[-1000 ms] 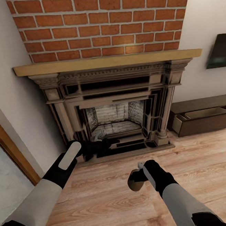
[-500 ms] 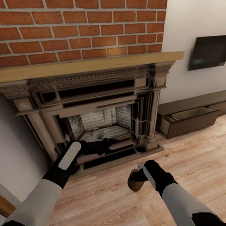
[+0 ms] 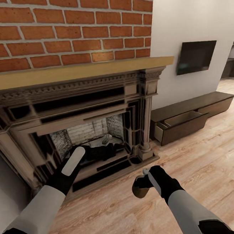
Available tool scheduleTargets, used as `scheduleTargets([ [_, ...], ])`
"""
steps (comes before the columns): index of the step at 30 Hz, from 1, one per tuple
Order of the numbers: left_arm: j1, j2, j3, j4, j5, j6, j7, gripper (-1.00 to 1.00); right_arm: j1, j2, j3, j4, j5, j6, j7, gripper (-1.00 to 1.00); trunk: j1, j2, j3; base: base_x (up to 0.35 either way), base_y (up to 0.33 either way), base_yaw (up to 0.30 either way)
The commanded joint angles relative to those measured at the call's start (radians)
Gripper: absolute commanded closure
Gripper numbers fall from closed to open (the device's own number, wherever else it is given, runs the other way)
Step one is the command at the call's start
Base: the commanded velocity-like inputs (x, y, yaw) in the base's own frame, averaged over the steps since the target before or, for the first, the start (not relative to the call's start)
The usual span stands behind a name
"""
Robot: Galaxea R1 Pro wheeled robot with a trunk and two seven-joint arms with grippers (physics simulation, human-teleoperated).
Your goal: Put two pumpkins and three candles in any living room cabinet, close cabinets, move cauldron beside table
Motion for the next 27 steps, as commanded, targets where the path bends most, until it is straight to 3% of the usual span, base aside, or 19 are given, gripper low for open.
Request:
scheduleTargets([
  [1, 0.0, -0.001, -0.003, 0.001, 0.0, 0.001, 0.001, -1.0, 0.0, 0.0, 0.0, 0.0, -0.001, 0.0, 0.0, 1.0, 0.0, 0.0, 0.001, 0.07, 0.01, -0.267],
  [4, 0.001, -0.001, -0.027, 0.025, -0.003, 0.001, 0.003, -1.0, 0.0, -0.001, 0.0, 0.0, -0.001, 0.0, 0.0, 1.0, 0.0, 0.0, 0.003, 0.031, 0.004, -0.267],
  [11, 0.001, 0.013, -0.136, 0.089, -0.003, 0.002, 0.003, -1.0, 0.0, -0.006, 0.0, -0.002, 0.001, 0.001, 0.0, 1.0, 0.0, 0.0, 0.007, 0.003, 0.0, -0.267],
  [14, 0.001, 0.048, -0.224, 0.094, -0.003, 0.0, 0.003, -1.0, 0.0, -0.01, -0.001, -0.004, 0.002, 0.0, -0.001, 1.0, 0.0, 0.0, 0.009, 0.0, 0.0, -0.267],
  [15, 0.001, 0.068, -0.27, 0.098, -0.002, -0.008, 0.004, -1.0, 0.0, -0.015, -0.001, -0.003, 0.002, 0.0, -0.001, 1.0, 0.0, 0.0, 0.01, 0.0, 0.0, -0.267],
  [16, 0.001, 0.081, -0.321, 0.147, -0.003, -0.058, 0.003, -1.0, 0.0, -0.023, -0.002, -0.003, 0.002, -0.001, -0.001, 1.0, 0.0, 0.0, 0.011, 0.0, 0.0, -0.267],
  [20, 0.001, 0.083, -0.348, 0.231, -0.003, -0.151, 0.002, -1.0, 0.0, -0.029, -0.003, -0.008, 0.003, 0.0, -0.001, 1.0, 0.0, 0.0, 0.014, 0.0, 0.0, -0.267],
  [27, 0.001, 0.085, -0.358, 0.259, -0.004, -0.176, 0.002, -1.0, 0.0, -0.029, -0.003, -0.009, 0.003, 0.0, -0.001, 1.0, 0.0, 0.0, 0.018, 0.0, 0.0, -0.267],
])
